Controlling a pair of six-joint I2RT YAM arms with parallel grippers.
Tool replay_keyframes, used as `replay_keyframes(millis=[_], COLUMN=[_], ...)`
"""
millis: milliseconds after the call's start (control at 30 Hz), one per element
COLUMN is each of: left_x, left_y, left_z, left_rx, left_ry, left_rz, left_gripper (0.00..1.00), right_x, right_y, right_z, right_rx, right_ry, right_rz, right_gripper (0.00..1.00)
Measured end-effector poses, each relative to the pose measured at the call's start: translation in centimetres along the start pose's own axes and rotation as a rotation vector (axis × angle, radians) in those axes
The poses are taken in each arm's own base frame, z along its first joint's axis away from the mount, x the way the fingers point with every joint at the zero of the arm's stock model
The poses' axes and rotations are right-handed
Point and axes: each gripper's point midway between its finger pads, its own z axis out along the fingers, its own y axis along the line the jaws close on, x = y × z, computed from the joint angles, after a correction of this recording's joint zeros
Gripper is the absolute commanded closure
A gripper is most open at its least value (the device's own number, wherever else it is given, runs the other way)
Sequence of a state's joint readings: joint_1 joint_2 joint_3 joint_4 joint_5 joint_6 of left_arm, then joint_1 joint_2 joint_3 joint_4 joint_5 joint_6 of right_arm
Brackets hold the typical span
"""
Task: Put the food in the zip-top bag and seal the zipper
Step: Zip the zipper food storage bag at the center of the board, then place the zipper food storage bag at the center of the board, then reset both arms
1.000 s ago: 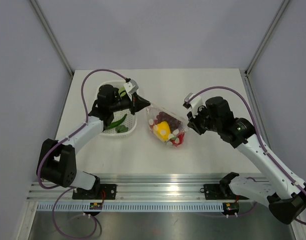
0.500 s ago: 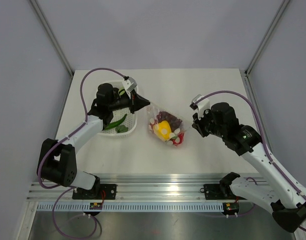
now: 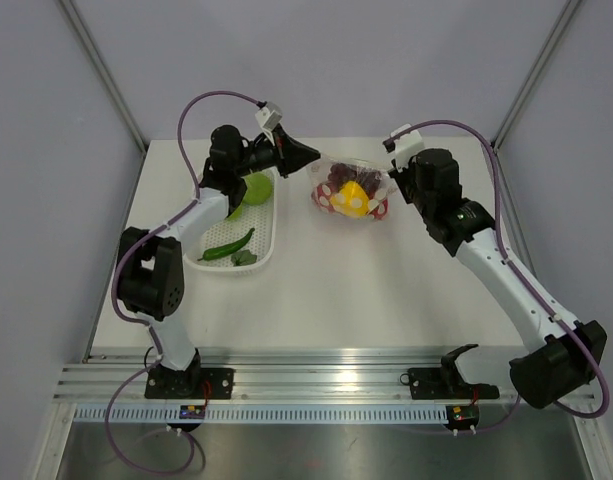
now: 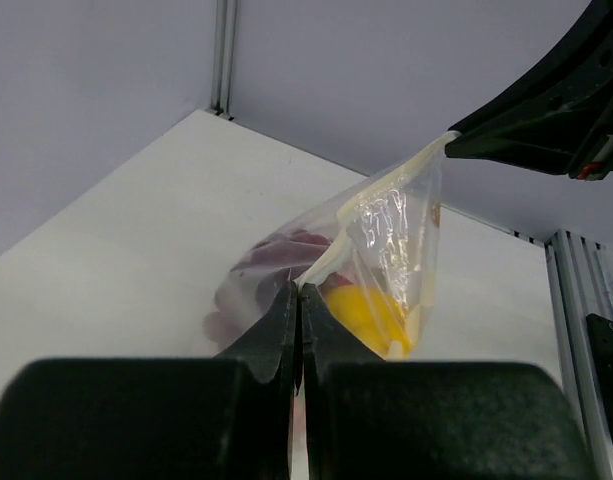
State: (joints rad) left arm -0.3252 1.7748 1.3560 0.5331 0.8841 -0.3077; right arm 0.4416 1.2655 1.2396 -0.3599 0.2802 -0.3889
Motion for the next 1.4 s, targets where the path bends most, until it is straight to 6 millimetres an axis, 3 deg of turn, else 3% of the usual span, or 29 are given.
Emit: replay_keyframes(millis=[33, 100, 133, 167, 200, 333, 433, 500, 700, 733, 867, 967, 1167, 1400], left_x=[-0.2, -0.4, -0.5, -0.8, -0.8, 1.6, 2.6, 2.1, -1.8, -2.2, -2.2, 0.2, 5.3, 5.5], left_y=[0.0, -0.3, -0.5, -0.9, -1.3, -3.5, -4.5, -5.2, -8.8, -9.6, -10.4, -9.6, -9.4, -10.0], left_z=[0.2, 0.4, 0.4, 0.3, 0.0, -2.2, -3.6, -4.2, -6.1, -6.5, -8.4, -10.5, -15.3, -18.0], left_rx=[0.011, 0.033, 0.043, 0.053, 0.056, 0.047, 0.012, -0.024, -0.168, -0.186, -0.299, -0.417, -0.601, -0.681], left_ry=[-0.01, -0.025, -0.031, -0.044, -0.057, -0.044, -0.019, -0.011, -0.027, -0.027, -0.014, 0.034, 0.077, 0.038], left_rz=[-0.004, -0.008, -0.015, -0.013, -0.014, -0.064, -0.09, -0.081, 0.047, 0.058, 0.034, -0.033, -0.151, -0.162], left_gripper=[0.88, 0.47, 0.24, 0.13, 0.02, 0.01, 0.01, 0.01, 0.01, 0.01, 0.01, 0.01, 0.01, 0.01], right_x=[-0.2, -0.8, -0.6, -0.1, 0.6, 4.1, 4.7, 4.5, 4.6, 4.5, 4.5, 5.0, 8.7, 13.3], right_y=[-0.5, -0.9, -0.7, -0.4, 0.2, 1.5, 1.7, 1.4, -0.3, -0.6, -1.8, -2.0, -2.4, -1.9], right_z=[0.1, -0.1, -0.4, -0.7, -1.2, -3.7, -5.1, -5.7, -7.2, -7.5, -8.6, -9.2, -9.7, -10.0], right_rx=[0.013, 0.027, 0.022, 0.011, -0.005, -0.046, -0.049, -0.037, 0.053, 0.072, 0.142, 0.18, 0.317, 0.449], right_ry=[-0.01, -0.054, -0.071, -0.074, -0.085, -0.091, -0.108, -0.116, -0.074, -0.068, -0.037, 0.0, 0.112, 0.211], right_rz=[-0.001, 0.005, 0.009, 0.011, 0.022, 0.067, 0.128, 0.169, 0.321, 0.356, 0.491, 0.585, 0.718, 0.819], right_gripper=[0.99, 0.88, 0.79, 0.6, 0.52, 0.45, 0.44, 0.35, 0.15, 0.01, 0.01, 0.01, 0.01, 0.01])
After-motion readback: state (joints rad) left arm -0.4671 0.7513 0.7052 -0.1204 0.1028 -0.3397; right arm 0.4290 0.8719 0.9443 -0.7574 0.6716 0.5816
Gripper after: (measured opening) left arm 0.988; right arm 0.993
